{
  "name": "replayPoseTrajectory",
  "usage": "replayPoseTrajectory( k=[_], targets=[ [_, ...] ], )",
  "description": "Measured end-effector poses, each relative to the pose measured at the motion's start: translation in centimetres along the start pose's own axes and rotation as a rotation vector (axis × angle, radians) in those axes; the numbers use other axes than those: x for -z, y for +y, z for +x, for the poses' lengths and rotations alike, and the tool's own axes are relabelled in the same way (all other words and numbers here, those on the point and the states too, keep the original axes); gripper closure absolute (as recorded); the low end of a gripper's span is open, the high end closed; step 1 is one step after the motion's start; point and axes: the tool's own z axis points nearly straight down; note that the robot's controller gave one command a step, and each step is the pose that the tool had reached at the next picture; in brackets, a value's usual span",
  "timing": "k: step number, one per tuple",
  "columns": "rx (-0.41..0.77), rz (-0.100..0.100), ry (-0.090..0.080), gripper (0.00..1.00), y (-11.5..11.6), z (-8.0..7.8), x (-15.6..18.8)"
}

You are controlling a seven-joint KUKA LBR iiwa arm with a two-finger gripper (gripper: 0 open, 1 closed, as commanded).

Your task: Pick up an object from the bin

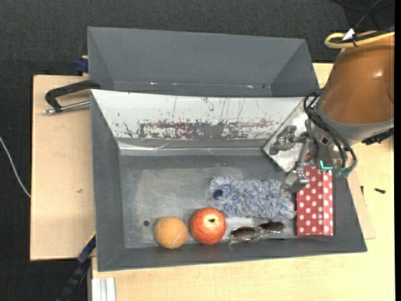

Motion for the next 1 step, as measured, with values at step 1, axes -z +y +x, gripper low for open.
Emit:
replayPoseTrajectory(
  k=[1],
  targets=[
    [0.000, 0.001, -0.010, 0.00, 0.03, -0.20, 0.33]
  ],
)
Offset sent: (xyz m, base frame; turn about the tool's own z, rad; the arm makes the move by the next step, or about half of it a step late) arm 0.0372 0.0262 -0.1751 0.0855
